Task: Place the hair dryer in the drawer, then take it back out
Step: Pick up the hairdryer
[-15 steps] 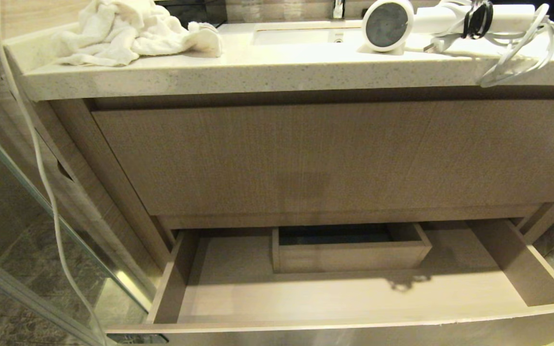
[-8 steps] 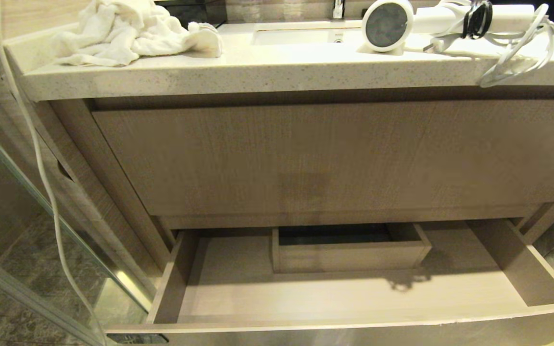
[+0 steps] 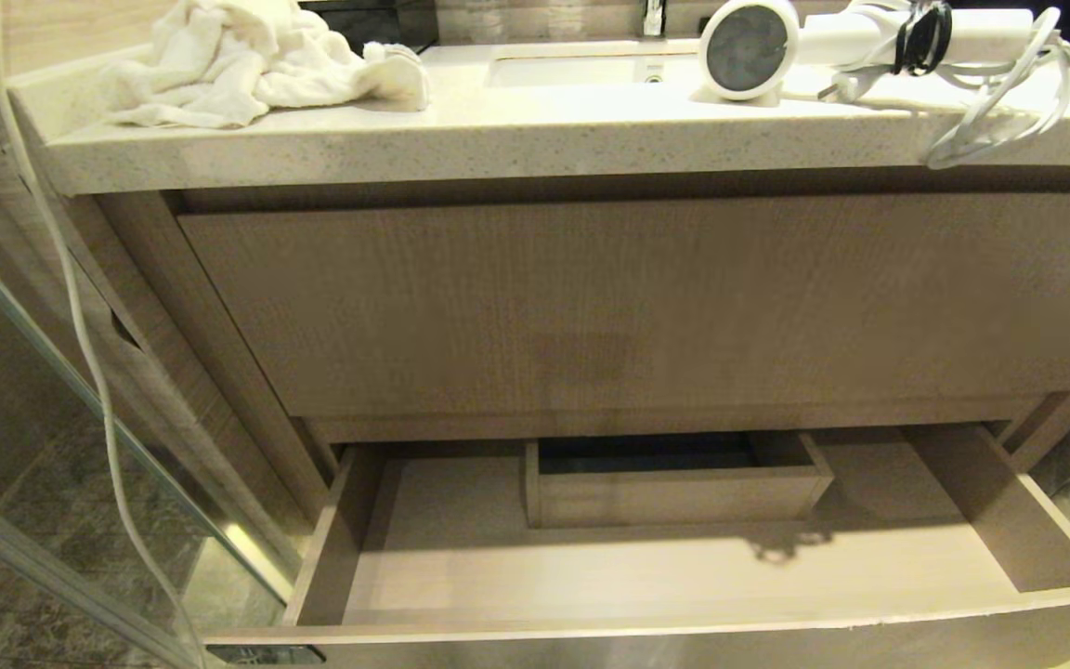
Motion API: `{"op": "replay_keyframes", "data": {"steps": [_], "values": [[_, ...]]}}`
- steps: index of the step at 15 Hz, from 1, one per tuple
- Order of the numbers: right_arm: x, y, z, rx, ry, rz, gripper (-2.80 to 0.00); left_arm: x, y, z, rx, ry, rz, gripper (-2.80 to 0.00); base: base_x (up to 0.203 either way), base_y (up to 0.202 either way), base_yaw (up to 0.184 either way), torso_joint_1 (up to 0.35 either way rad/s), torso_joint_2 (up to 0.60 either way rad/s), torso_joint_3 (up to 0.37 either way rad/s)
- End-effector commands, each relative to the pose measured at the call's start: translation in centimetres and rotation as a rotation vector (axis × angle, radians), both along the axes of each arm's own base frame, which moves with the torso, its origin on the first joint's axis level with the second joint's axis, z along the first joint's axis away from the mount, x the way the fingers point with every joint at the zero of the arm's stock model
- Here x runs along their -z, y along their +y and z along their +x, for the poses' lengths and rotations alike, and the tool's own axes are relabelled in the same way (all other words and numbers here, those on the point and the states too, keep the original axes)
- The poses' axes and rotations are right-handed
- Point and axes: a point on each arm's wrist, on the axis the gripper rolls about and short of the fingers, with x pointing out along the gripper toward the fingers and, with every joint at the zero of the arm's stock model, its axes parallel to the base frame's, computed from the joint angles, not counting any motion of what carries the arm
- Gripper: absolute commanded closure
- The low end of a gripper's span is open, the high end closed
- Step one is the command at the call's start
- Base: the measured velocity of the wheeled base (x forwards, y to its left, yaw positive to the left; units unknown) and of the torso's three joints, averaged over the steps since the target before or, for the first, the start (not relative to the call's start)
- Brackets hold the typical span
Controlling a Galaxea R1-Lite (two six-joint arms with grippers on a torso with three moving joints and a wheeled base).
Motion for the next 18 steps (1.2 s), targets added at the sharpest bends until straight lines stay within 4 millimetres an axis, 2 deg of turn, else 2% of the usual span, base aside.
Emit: {"op": "replay_keyframes", "data": {"steps": [1,18], "values": [[0.17,0.00,-0.19,-0.002,-0.017,-0.002,0.00,0.04,0.00,0.02,0.000,0.003,0.000,0.00,0.000,0.000,0.000,0.000,0.00,0.000],[0.09,-0.01,-0.19,0.004,-0.022,0.032,0.00,0.04,0.00,0.02,0.000,0.003,0.000,0.00,0.000,0.000,0.000,0.000,0.00,0.000]]}}
